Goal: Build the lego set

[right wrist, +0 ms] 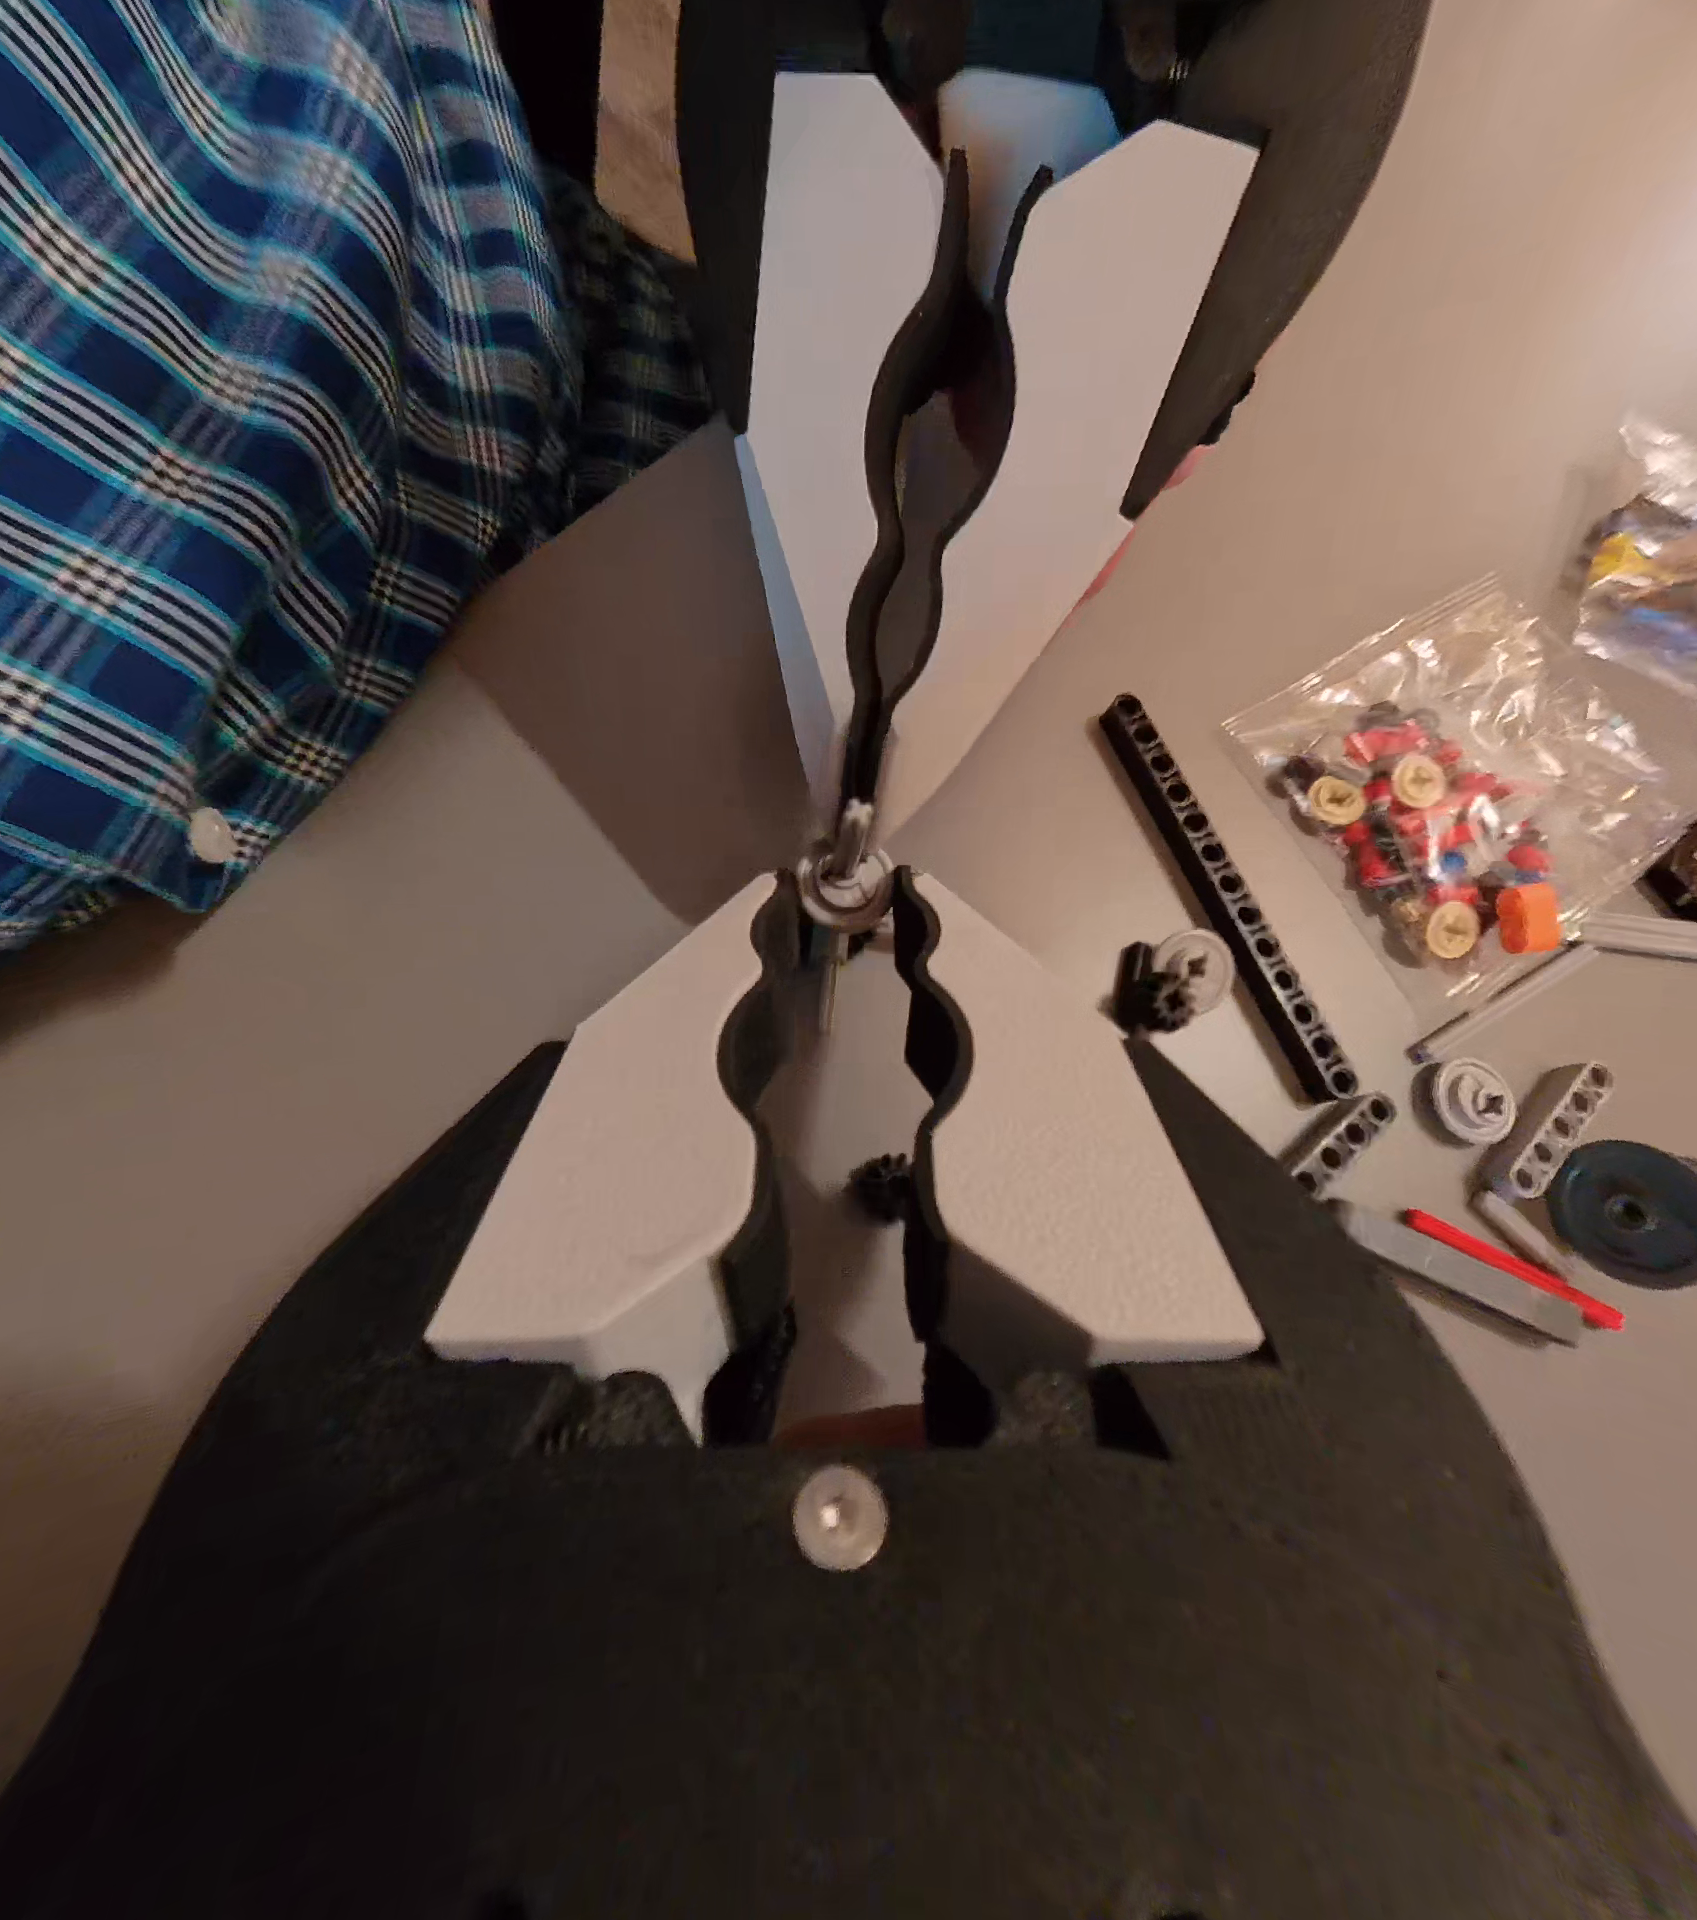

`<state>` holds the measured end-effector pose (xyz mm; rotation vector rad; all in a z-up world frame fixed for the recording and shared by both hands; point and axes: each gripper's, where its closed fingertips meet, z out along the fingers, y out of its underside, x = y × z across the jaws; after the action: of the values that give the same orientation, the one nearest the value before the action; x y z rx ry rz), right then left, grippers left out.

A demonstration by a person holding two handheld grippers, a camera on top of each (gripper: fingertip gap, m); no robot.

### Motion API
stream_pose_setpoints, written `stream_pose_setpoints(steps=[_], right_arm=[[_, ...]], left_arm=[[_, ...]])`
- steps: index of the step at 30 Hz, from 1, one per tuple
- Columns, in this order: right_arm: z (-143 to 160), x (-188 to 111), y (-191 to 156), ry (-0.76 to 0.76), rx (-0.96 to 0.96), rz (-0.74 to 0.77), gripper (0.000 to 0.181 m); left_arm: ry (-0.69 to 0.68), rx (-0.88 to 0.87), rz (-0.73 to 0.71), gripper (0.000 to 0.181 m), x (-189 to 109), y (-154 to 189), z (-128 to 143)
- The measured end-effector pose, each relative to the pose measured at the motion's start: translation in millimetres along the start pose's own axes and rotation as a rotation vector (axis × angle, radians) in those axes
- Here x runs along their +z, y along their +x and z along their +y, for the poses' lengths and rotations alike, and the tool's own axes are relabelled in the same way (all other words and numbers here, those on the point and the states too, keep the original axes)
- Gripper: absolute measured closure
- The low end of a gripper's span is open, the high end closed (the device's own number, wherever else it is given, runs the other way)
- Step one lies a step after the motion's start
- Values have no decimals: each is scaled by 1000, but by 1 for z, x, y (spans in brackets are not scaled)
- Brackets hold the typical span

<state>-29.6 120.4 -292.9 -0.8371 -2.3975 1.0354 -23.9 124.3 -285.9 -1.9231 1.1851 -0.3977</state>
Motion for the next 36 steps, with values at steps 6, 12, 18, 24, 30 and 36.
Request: stream_pose_setpoints(steps=[6,12,18,24,30,36], right_arm=[[0,0,0,-11,0,25,165],[1,-4,-2,-18,34,39,148],[1,-14,-1,-29,61,103,150],[0,-14,-3,-22,104,168,150],[-11,-16,1,12,141,243,148],[-19,-9,6,42,183,294,155]], left_arm=[[-2,-8,3,181,1,0,0],[20,-27,-12,174,-4,-3,-2],[23,-40,-34,167,-11,-4,-1],[5,-23,-64,163,-11,-3,5],[3,-19,-77,159,-11,-4,6],[0,-27,-78,157,-10,-5,11]])
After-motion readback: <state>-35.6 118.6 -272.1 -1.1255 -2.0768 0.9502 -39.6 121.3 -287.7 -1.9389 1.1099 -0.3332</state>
